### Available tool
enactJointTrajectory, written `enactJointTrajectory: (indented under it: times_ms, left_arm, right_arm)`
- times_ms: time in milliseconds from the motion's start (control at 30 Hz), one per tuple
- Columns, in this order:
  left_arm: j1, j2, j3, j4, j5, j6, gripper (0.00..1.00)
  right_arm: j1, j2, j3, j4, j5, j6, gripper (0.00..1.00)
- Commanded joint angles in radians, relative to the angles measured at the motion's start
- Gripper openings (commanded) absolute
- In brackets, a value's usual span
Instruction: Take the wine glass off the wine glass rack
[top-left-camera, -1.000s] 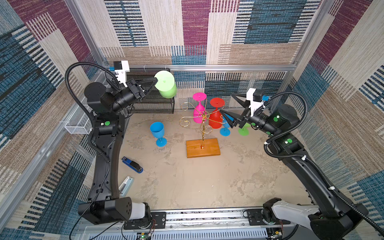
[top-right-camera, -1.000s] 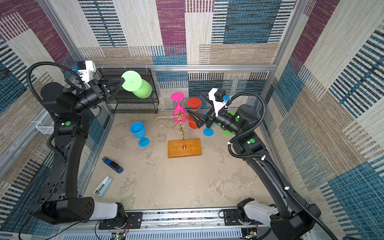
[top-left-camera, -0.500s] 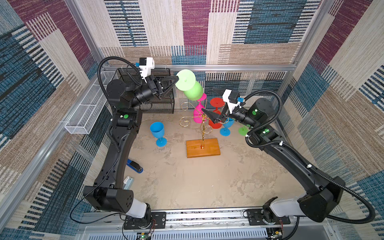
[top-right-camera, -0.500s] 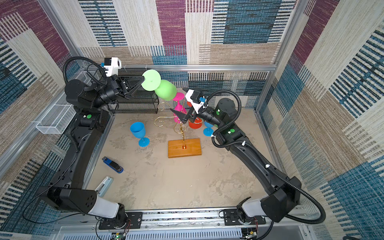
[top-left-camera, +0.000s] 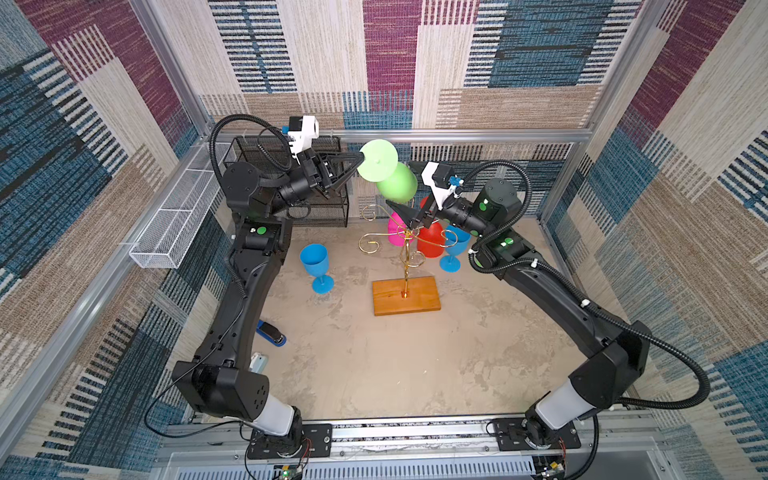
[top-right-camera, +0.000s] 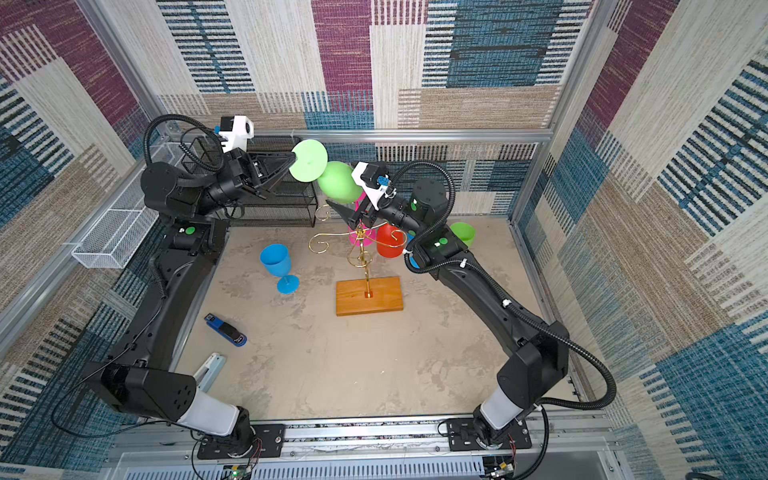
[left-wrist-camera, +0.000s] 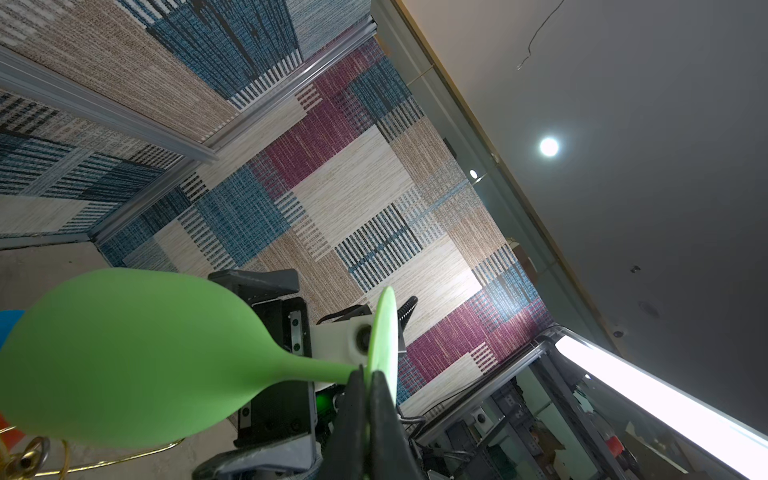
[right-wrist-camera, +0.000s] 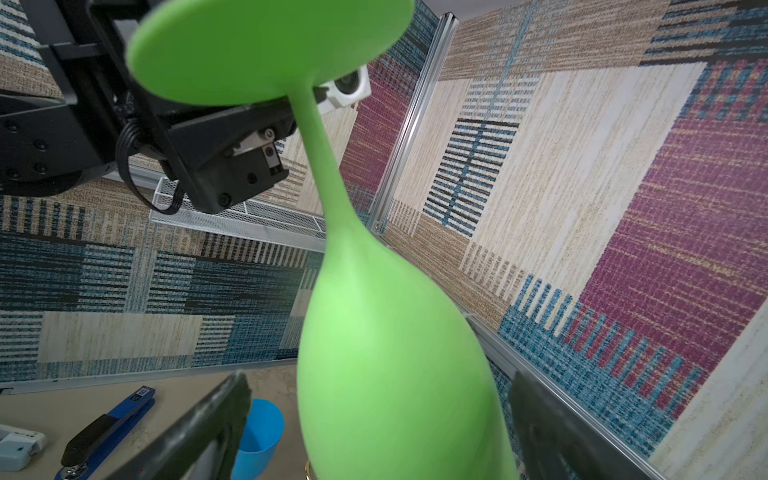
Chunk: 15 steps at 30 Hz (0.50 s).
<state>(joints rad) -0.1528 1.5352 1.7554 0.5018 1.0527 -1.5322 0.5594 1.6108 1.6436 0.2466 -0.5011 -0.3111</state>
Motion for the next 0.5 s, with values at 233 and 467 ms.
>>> enactJointTrajectory:
  times_ms: [233,467]
  left_arm:
    - [-0.004,-0.006,-0.001,0.076,0.017,-0.029,0.0]
    - [-0.004,-0.005,-0.003,0.076,0.021,-0.027,0.0]
  right_arm:
    - [0.024,0.078,0.109,-0.059,0.076,0.009,0.99]
    - [0.032,0.085,0.126,-0.083,0.092,0.011,0.96]
